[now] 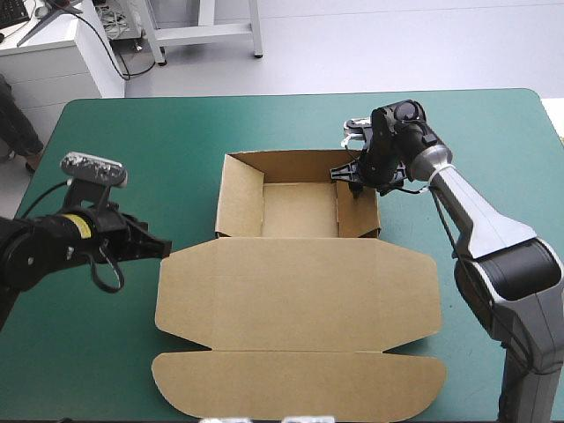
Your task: Fold the box
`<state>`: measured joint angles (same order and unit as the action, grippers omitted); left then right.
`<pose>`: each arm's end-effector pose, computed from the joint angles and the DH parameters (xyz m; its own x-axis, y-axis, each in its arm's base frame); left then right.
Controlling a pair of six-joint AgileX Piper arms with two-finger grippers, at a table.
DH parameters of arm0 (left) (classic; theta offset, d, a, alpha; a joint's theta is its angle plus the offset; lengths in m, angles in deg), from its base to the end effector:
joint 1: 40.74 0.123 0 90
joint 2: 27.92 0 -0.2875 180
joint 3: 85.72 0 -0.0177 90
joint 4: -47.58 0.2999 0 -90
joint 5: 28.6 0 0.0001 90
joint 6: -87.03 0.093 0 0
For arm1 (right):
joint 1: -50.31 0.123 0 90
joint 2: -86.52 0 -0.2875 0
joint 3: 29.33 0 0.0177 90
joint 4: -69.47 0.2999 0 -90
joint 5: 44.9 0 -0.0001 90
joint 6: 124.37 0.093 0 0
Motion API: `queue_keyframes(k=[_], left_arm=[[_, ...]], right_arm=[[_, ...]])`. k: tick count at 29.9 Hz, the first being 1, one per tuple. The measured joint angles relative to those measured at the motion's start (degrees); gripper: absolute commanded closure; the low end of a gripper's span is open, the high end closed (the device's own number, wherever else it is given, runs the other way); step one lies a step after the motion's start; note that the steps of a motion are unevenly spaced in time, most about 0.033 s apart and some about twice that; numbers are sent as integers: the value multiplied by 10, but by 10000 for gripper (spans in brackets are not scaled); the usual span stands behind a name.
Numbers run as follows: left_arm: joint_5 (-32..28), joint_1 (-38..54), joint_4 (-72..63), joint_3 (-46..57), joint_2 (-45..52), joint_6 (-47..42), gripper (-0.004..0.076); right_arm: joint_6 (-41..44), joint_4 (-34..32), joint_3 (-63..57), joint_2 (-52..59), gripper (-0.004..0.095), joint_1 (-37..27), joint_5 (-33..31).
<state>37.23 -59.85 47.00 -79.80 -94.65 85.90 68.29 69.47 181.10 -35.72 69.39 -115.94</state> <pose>0.2161 -0.0758 0.4237 -0.7152 0.2225 -0.6625 0.3162 0.9484 -0.0227 0.4546 0.1572 0.2855 -0.9527 -0.0976 -0.2877 -0.1210 0.9905 0.0646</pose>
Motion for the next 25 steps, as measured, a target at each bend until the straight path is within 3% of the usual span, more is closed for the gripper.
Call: queue_keyframes(k=[3,9,18,25], left_arm=[[-19,0,-6,80,49,0,732],[-48,0,-17,223,158,0,732],[-48,0,-41,388,328,0,732],[-28,0,-45,437,424,-1,732]], right_arm=[[1,4,0,-11,460,0,0],[1,14,0,-26,908,0,2],[1,26,0,-31,927,-5,8],[-11,45,0,-24,927,-43,5]])
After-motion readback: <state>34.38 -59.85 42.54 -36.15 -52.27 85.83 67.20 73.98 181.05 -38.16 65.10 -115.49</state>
